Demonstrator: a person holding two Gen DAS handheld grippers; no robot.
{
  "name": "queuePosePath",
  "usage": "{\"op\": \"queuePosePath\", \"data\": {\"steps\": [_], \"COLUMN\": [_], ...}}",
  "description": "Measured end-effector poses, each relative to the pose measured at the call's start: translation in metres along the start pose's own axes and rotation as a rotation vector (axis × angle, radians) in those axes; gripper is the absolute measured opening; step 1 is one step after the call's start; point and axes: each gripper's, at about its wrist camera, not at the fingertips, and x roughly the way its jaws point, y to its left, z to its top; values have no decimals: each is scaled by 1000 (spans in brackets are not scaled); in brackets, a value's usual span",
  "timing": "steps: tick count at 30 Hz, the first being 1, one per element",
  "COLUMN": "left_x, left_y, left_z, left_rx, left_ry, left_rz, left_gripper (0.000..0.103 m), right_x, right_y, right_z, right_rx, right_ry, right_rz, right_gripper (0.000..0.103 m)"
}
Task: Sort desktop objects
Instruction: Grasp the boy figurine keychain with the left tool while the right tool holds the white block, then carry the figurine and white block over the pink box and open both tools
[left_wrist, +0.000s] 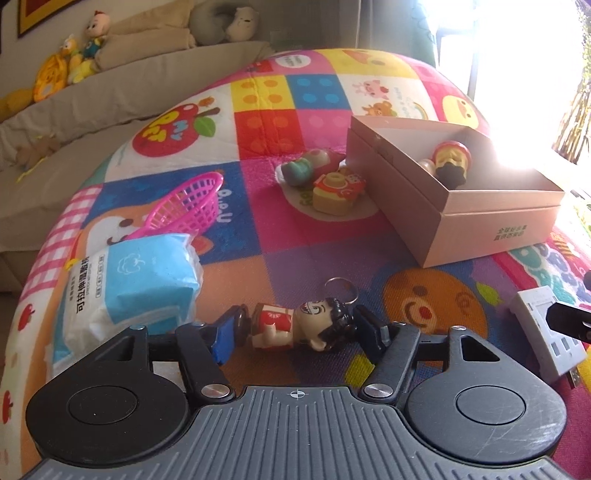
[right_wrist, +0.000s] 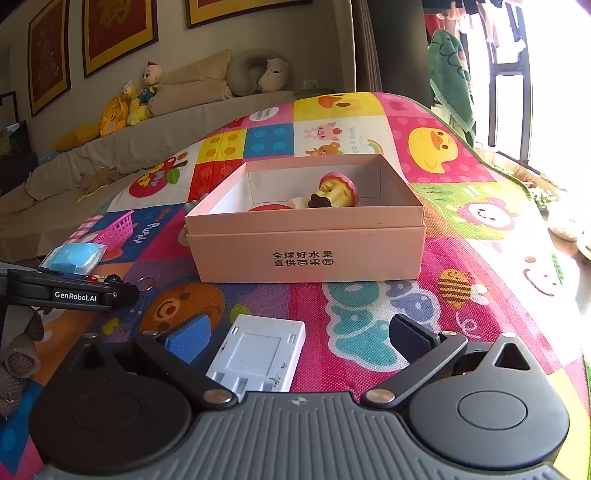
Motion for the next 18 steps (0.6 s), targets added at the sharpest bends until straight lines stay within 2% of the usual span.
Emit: {"op": "queuePosePath", "data": {"steps": [4, 7, 10, 12, 15, 16, 17, 18], "left_x": [-24, -39, -44, -43, -42, -41, -41, -41], "left_y": [2, 6, 10, 12, 9, 8, 7, 7], "left_z": [-21, -35, -43, -45, -46, -47, -47, -47], "left_rx": [45, 49, 35, 19, 14, 22, 25, 25], "left_ry": [9, 12, 5, -5, -17, -19, -21, -21], "left_rz": [-51, -67, -56, -59, -76, -75, -77, -80], "left_gripper": [70, 72, 82, 86, 95, 95, 95, 96], "right_x": [0, -1, -4, -7, -10, -10, -11, -13], "right_y": [9, 20, 25, 25, 20, 16, 13, 7], "right_z": [-1, -6, -12, -14, -17, -17, -15, -11], "right_rx": [-65, -135, -219, -302, -434, -456, -456, -419], "right_ry": [32, 92, 130, 120, 31, 8, -2, -1], "right_rz": [7, 36, -4, -74, -305, -374, -400, -391], "right_gripper": [103, 103, 103, 103, 103, 103, 103, 103]}}
